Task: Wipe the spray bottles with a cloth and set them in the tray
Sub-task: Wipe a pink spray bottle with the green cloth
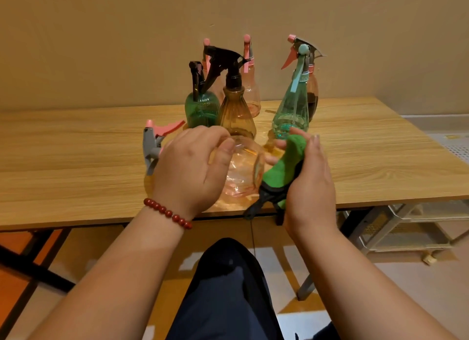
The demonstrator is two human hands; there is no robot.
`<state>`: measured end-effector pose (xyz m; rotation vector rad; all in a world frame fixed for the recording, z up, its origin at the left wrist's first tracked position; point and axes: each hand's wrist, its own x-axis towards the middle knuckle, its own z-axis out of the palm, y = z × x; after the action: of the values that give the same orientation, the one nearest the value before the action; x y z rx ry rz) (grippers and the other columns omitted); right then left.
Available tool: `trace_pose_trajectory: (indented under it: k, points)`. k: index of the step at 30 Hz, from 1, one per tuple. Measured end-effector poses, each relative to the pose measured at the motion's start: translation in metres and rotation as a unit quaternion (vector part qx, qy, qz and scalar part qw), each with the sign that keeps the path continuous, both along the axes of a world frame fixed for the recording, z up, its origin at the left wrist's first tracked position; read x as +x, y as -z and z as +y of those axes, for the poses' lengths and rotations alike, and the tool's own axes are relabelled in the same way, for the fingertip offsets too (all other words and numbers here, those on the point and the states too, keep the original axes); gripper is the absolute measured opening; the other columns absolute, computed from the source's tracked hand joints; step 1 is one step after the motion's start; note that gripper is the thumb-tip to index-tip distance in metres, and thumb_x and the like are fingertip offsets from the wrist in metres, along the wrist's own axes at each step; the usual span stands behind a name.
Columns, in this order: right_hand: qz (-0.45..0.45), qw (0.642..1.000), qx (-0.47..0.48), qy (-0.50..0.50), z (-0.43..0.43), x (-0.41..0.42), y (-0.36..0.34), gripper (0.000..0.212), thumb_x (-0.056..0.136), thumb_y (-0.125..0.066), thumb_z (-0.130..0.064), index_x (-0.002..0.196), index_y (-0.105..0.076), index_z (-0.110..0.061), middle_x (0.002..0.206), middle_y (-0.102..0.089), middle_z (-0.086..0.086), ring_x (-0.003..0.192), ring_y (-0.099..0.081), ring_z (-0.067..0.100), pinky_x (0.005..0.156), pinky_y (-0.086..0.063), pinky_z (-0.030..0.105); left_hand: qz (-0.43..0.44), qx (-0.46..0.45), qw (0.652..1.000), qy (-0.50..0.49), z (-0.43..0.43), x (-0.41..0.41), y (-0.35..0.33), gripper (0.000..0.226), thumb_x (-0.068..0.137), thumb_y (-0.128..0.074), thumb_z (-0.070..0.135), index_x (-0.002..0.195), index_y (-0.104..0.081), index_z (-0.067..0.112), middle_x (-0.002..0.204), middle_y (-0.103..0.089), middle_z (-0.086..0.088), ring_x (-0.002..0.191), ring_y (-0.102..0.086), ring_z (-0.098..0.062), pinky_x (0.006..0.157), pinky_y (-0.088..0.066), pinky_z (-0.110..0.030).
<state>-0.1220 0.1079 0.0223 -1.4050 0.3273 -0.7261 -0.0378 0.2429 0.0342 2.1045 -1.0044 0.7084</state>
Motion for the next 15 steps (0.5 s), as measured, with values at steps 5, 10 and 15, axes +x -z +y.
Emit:
trace_pose_trajectory:
  k: [5,10,15]
  points:
    - [-0.072,0.975,-0.204,-0.056,0.019,-0.001,0.008,0.047,0.101,-0.017,-0.046,0.145,-0.030,-0.034,0.151,-0.035,-0.016,0.139,-0.029,-0.001,0.115,-0.028,0.030,0.030,-0.013,0.999,-0.025,-0.003,-0.002,0.001,0.051,0.097,-0.025,0.038,0.085,-0.067,0.011,0.073,-0.064,-0.001,0.071,-0.058,-0.016,0.062,-0.043,-0.035]
    - [-0.040,0.981,-0.150,-0.115,0.018,0.012,0.004,0.044,0.104,-0.022,-0.033,0.145,-0.037,-0.030,0.150,-0.038,-0.017,0.137,-0.028,-0.008,0.116,-0.024,0.024,0.029,-0.012,0.999,-0.040,-0.006,-0.010,-0.001,0.036,0.094,-0.028,0.041,0.067,-0.047,0.027,0.058,-0.045,0.015,0.058,-0.044,-0.005,0.052,-0.031,-0.024]
    - [-0.023,0.980,-0.144,-0.134,0.019,0.012,0.000,0.046,0.105,-0.019,-0.031,0.148,-0.032,-0.028,0.154,-0.030,-0.018,0.137,-0.021,-0.014,0.109,-0.017,0.004,0.030,-0.011,0.997,-0.077,-0.008,-0.002,-0.008,0.040,0.092,-0.029,0.040,0.055,-0.039,0.029,0.050,-0.039,0.012,0.050,-0.040,-0.004,0.048,-0.025,-0.023]
